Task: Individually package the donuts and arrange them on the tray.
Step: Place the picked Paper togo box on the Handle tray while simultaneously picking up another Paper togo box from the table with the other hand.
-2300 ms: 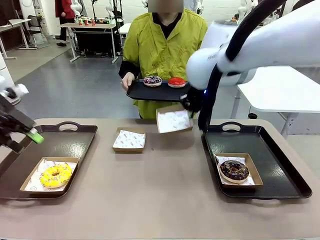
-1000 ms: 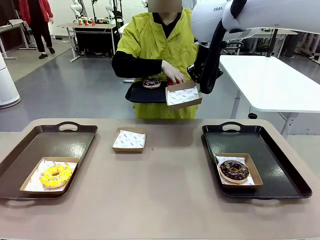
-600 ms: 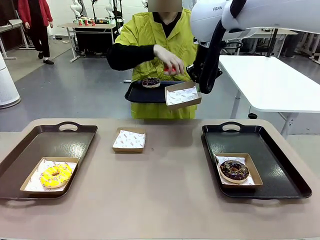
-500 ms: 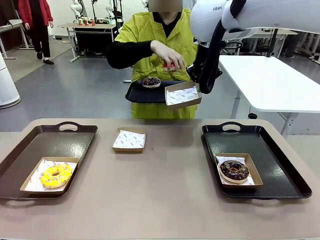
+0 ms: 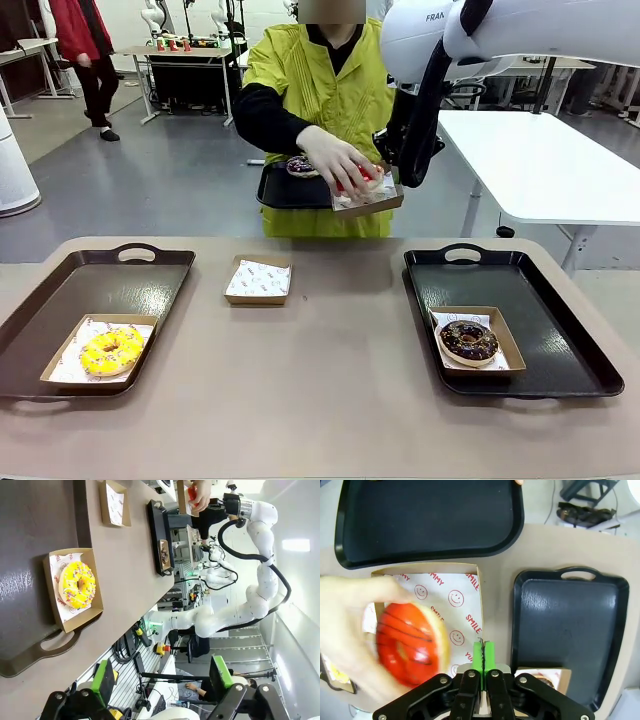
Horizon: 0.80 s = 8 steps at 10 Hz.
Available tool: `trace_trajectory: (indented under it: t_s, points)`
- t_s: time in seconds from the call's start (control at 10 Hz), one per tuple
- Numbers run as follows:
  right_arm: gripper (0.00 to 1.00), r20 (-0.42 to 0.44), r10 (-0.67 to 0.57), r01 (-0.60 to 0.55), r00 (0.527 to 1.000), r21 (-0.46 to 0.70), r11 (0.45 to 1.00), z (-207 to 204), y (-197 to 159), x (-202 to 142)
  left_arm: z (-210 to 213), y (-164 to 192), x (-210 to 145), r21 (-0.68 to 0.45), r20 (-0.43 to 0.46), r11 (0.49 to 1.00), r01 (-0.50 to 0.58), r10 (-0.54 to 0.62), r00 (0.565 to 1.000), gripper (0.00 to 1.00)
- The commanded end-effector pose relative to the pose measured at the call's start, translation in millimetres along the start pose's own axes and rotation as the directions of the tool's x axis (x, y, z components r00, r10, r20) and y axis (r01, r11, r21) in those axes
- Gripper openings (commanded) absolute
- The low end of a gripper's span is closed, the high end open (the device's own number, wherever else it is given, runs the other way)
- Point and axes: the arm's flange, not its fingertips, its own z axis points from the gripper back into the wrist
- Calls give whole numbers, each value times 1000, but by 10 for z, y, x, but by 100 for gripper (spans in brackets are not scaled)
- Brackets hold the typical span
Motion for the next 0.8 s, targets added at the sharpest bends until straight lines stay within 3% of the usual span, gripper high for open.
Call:
trace_trajectory:
  t_s: [0.0,0.7]
  points:
    - [0,-2,-2,2,1000,6,1000,17,-15,-20,-5,-32,-23,-9,8,1000,-5,5,1000,100]
    - [0,-2,-2,2,1000,6,1000,17,-15,-20,-5,-32,-23,-9,8,1000,-5,5,1000,100]
